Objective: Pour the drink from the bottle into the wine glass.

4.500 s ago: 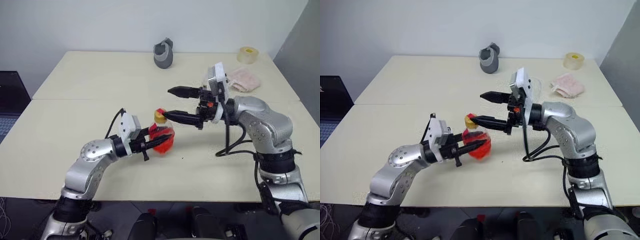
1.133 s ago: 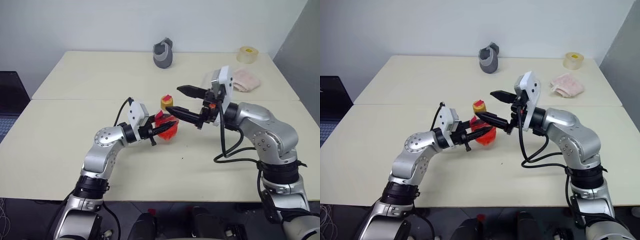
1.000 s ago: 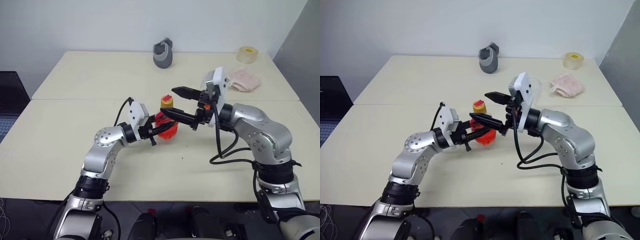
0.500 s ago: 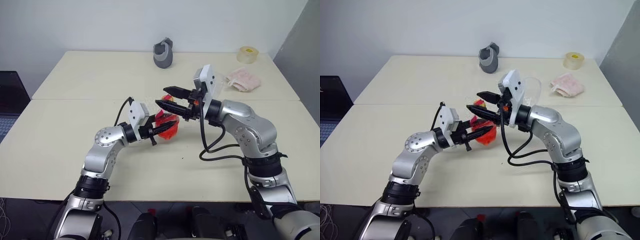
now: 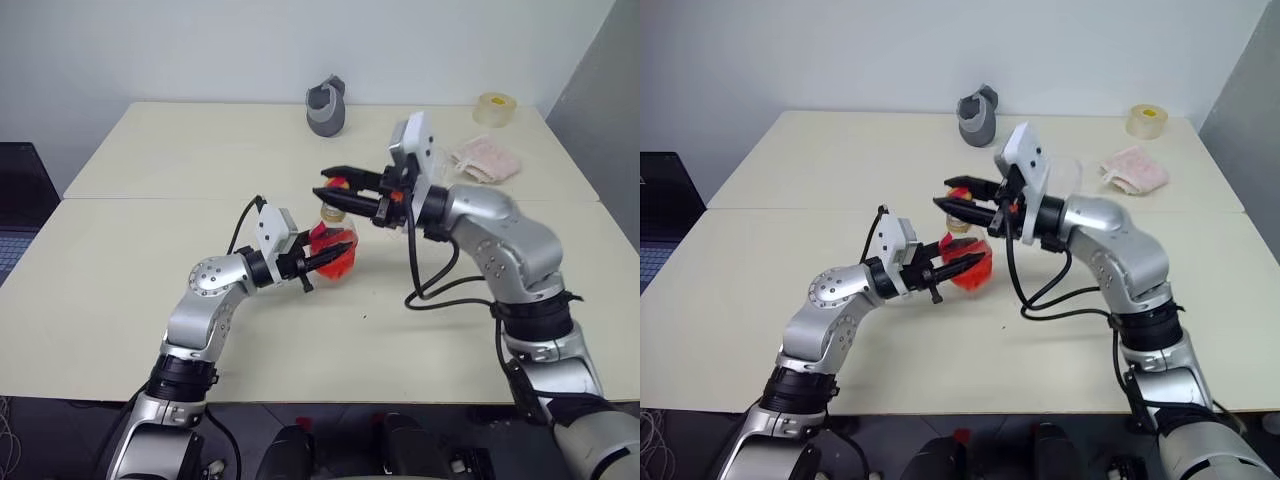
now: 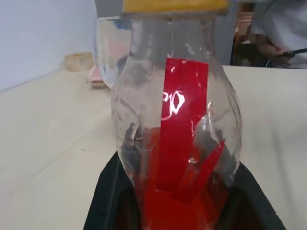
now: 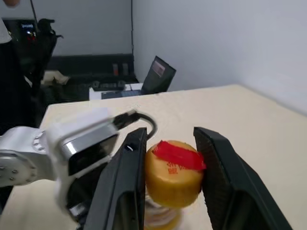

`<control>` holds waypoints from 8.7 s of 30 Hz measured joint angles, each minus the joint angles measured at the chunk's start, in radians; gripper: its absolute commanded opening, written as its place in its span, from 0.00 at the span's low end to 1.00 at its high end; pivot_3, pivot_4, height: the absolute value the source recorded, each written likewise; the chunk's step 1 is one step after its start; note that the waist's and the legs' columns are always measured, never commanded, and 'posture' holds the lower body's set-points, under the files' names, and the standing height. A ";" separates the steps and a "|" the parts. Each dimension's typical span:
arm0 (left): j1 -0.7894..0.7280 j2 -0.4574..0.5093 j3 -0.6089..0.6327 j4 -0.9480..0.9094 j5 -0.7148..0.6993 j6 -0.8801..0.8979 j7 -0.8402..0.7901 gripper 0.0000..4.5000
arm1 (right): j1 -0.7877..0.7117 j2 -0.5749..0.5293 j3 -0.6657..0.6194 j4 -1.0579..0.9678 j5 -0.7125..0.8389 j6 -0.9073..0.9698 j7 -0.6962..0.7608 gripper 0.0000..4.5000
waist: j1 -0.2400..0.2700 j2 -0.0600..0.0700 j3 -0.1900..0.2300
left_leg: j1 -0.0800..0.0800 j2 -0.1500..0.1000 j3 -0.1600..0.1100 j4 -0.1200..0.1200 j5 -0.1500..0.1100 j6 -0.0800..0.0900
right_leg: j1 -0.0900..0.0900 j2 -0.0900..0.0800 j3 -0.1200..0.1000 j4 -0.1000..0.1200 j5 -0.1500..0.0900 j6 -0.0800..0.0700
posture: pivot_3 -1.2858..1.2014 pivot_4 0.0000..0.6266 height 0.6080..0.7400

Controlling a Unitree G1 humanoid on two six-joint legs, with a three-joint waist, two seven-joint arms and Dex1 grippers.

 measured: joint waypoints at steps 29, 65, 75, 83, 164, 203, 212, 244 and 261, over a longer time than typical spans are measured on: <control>0.101 -0.009 -0.001 -0.158 -0.039 0.106 0.063 0.28 | 0.702 -0.018 -0.183 -0.344 -0.147 0.029 -0.463 0.28 | 0.008 0.000 0.000 | 0.001 0.001 0.003 0.000 0.000 0.000 | 0.002 0.001 0.001 0.000 0.000 0.000 | 0.52 0.24 1.00; -0.027 -0.039 0.108 0.046 0.054 0.038 0.294 0.28 | 0.659 -0.147 -0.173 -0.455 0.085 0.010 -0.168 0.99 | 0.007 0.000 0.000 | 0.002 0.000 0.004 0.000 0.000 0.001 | 0.004 0.002 0.000 0.000 0.000 0.000 | 0.52 0.24 1.00; -0.137 -0.026 0.197 0.285 0.145 -0.068 0.477 0.28 | 0.401 -0.064 -0.054 -0.381 0.138 0.080 -0.191 0.99 | 0.009 -0.001 0.000 | 0.000 -0.001 0.001 0.001 0.002 -0.003 | 0.002 -0.001 -0.001 -0.001 0.000 0.000 | 0.52 0.24 1.00; -0.150 -0.027 0.246 0.471 0.209 -0.196 0.637 0.28 | 0.399 -0.063 -0.024 -0.322 0.116 0.050 -0.168 0.99 | 0.009 -0.001 0.000 | 0.000 -0.001 0.001 0.001 0.002 -0.003 | 0.002 -0.001 -0.001 -0.001 0.000 0.001 | 0.52 0.24 1.00; 0.427 0.087 0.161 -0.498 -0.157 0.296 0.328 1.00 | 0.162 0.186 -0.154 0.756 -0.382 -0.570 -0.525 0.91 | 0.000 -0.002 -0.001 | 0.004 0.002 0.010 -0.001 0.000 0.000 | 0.003 0.001 0.004 0.001 0.000 0.000 | 0.52 0.24 1.00; 0.905 -0.035 0.326 -0.639 -0.054 0.127 0.512 1.00 | 0.041 0.371 0.056 0.921 -0.453 -0.654 -0.172 0.03 | -0.006 0.000 0.000 | 0.005 0.011 0.012 -0.002 -0.001 0.000 | 0.003 0.003 0.004 -0.001 0.001 -0.001 | 0.52 0.24 1.00; 0.864 -0.044 0.297 -0.639 -0.033 0.109 0.516 1.00 | 0.036 0.361 0.064 0.976 -0.496 -0.733 -0.170 0.33 | -0.009 0.000 0.000 | 0.006 0.011 0.012 -0.002 -0.001 0.000 | 0.003 0.004 0.004 0.000 0.001 -0.001 | 0.52 0.24 1.00; 0.357 0.042 0.383 -0.082 0.105 -0.055 0.553 1.00 | 0.550 -0.051 -0.039 -0.456 -0.005 0.079 -0.053 0.80 | 0.010 -0.001 0.000 | 0.005 0.012 0.010 -0.001 -0.001 0.000 | 0.004 0.005 0.002 -0.001 0.001 -0.001 | 0.52 0.24 1.00; 0.067 0.101 0.319 0.251 0.130 -0.120 0.465 1.00 | 0.548 -0.086 -0.068 -0.471 0.058 0.117 -0.152 0.80 | 0.009 -0.001 0.000 | 0.004 0.012 0.010 -0.001 -0.001 0.000 | 0.004 0.005 0.001 -0.001 0.001 -0.001 | 0.52 0.24 1.00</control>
